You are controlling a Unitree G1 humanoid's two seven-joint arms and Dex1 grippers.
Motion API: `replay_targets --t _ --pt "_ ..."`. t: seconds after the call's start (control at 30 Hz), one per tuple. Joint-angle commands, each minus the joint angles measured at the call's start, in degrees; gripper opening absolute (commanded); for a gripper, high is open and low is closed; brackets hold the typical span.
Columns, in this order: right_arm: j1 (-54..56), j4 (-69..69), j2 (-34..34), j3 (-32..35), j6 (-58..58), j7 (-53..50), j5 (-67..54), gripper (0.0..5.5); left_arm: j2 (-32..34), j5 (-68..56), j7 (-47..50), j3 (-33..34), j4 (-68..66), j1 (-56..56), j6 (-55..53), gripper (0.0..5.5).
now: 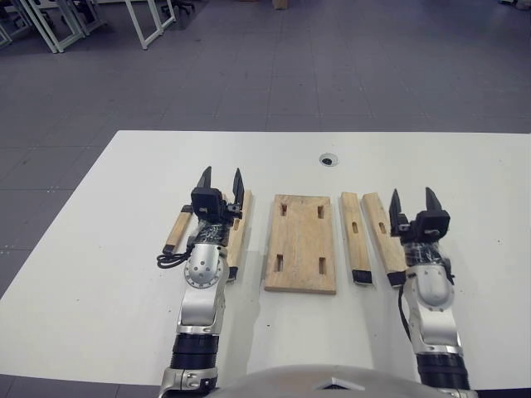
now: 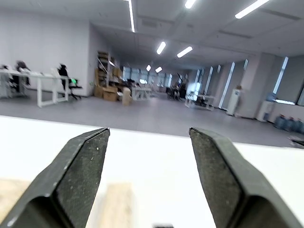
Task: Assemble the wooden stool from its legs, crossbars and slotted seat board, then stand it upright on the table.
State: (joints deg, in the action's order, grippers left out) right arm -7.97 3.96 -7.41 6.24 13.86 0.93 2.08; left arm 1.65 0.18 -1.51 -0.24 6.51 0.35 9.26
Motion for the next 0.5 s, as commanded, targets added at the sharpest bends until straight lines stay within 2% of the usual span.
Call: replay_targets --t 0.03,0.3,0.5 --pt "-5.6 4.1 -3.8 3.3 -9.1 3.2 -2.1 3.09 0.3 0.0 -0.1 0.2 0.3 1.4 -0.4 2.95" --pt "-10.1 11.7 -6.6 3.6 -24.5 10.8 -9.6 3.09 -0.2 0.4 0.5 0.1 1.3 3.3 -0.7 2.95" --pt "-9.5 12.9 -7.0 4.9 -34.6 12.1 -13.8 3.09 -0.4 0.3 0.6 0.1 1.3 3.8 -0.9 2.95"
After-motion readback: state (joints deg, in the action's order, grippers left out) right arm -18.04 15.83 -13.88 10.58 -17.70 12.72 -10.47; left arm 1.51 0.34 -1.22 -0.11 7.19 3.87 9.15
